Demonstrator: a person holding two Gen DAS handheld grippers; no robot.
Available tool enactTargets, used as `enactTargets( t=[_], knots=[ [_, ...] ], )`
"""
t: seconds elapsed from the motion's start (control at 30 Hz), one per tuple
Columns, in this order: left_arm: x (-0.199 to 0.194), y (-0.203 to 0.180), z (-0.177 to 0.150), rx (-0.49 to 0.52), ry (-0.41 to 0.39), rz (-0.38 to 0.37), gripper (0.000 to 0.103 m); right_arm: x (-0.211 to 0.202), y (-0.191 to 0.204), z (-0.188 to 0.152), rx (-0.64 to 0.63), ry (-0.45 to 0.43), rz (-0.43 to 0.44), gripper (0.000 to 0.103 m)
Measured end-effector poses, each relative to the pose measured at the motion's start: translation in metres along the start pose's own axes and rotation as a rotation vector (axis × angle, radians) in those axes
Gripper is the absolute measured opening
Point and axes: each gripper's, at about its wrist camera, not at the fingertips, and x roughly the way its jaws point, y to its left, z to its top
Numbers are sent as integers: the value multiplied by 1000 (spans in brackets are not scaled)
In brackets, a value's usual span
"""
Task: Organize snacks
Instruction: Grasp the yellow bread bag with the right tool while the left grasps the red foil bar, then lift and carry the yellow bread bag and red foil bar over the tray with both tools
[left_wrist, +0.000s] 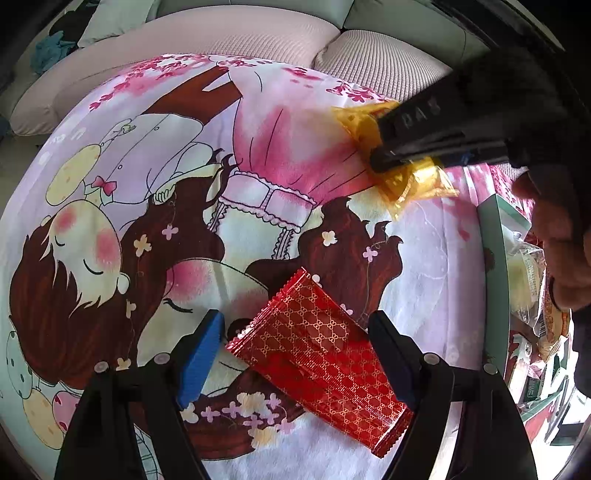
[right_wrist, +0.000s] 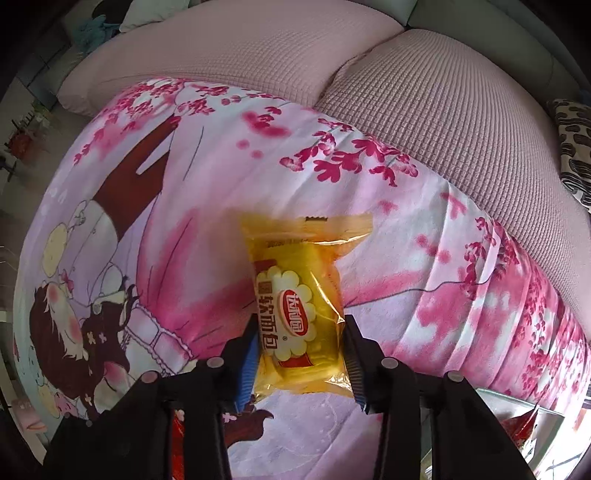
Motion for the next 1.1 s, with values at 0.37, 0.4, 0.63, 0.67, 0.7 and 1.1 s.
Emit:
enactTargets(
  t=[0.37,0.4,0.63,0.67,0.7,1.1],
  knots=[
    [-20,13,-5,-25,8,-1,81,-13,-10,-53,58,23,-7,41],
    [-23,14,-7,-27,9,-2,81,-14,-11,-59,61,28,-13,41],
    [-30,18,-23,-70,38,-29,81,-27,-10,-90,79,38,-15,41],
    [-29,17,-24,-75,48,-46,81,-27,-11,-93,85,41,-13,41],
    [-27,16,-26,-82,66,-67,81,-28,-12,-97,89,44,-11,41],
    [-11,-25,-20,-31,125,-43,65,-64,-25,-149,118,-9,-5,41]
  ],
)
